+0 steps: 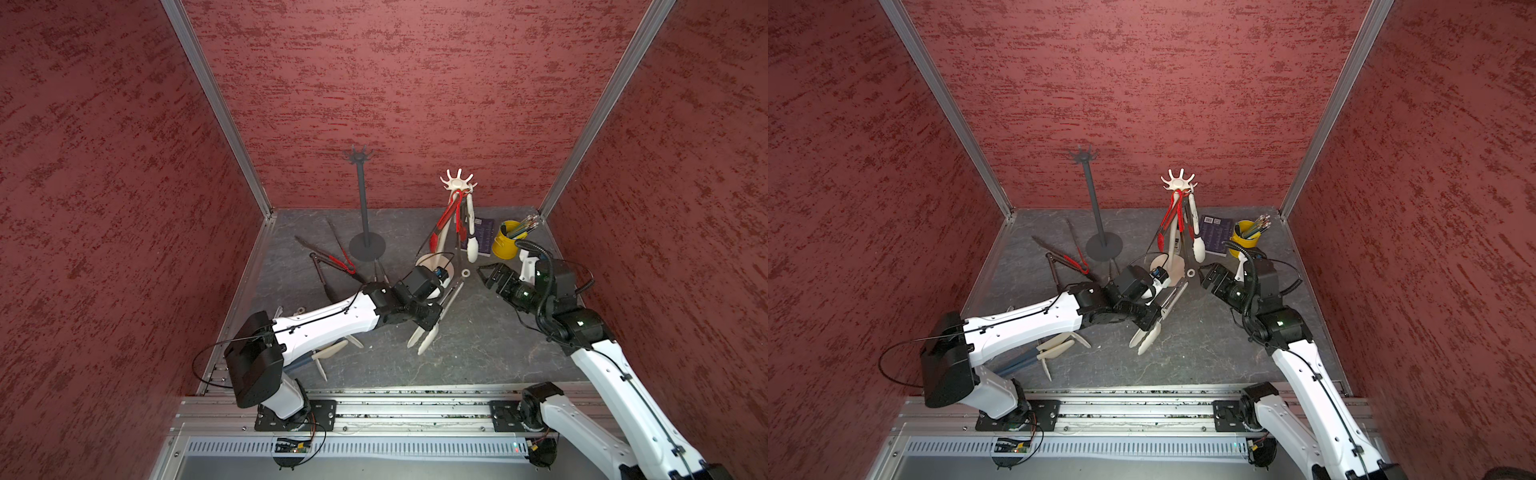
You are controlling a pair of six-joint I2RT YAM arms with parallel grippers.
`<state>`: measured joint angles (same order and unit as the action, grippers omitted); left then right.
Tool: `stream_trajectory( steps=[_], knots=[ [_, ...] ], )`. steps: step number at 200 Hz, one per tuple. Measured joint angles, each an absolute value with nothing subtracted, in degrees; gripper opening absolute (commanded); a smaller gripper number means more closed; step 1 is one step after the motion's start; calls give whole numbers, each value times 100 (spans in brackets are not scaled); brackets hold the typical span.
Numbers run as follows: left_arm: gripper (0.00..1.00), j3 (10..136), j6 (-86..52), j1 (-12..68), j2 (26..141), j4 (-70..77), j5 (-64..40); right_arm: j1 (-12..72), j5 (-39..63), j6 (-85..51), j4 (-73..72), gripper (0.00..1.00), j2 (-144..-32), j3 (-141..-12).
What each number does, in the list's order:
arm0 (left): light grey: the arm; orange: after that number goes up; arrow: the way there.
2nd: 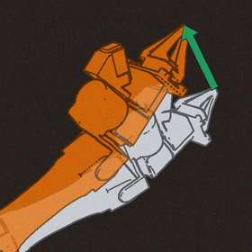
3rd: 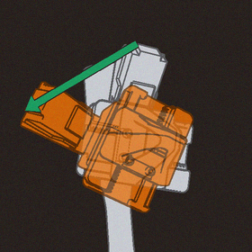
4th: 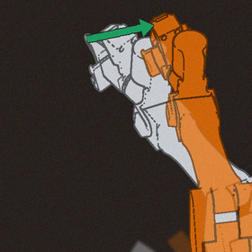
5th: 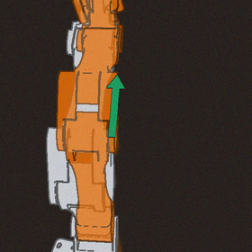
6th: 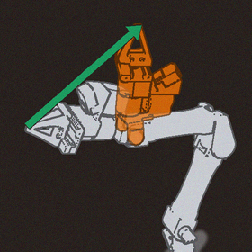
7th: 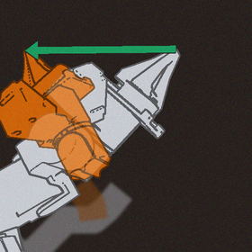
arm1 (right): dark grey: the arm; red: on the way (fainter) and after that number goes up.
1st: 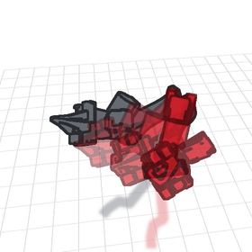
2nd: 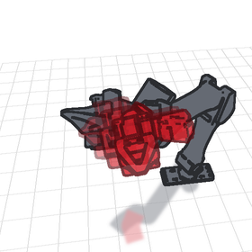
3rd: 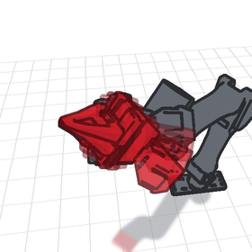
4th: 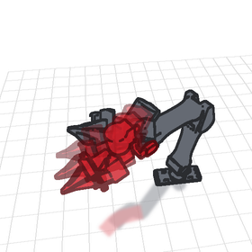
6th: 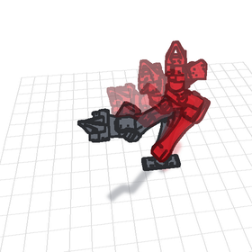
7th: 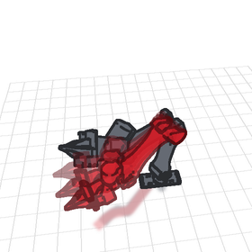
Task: Hang food tongs on kitchen utensil racks
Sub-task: Pick up the food tongs from the center of the board.
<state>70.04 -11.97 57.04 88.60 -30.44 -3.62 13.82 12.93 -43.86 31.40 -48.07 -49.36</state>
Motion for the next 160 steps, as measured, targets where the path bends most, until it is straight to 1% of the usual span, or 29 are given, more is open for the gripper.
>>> stream_trajectory(
  steps=[49,108,160],
  knots=[
    [7,7004,-1194,5625,8418,-3039,-360,1378,1704,-4128,2823,99,-4801,-4963],
    [7,7006,-1170,5489,7946,-3037,-368,1376,2220,-3522,2571,99,-4799,-5393],
    [7,7041,-1076,5186,7557,-2967,-423,1376,2386,-3024,2368,99,-4644,-5498]
  ],
)
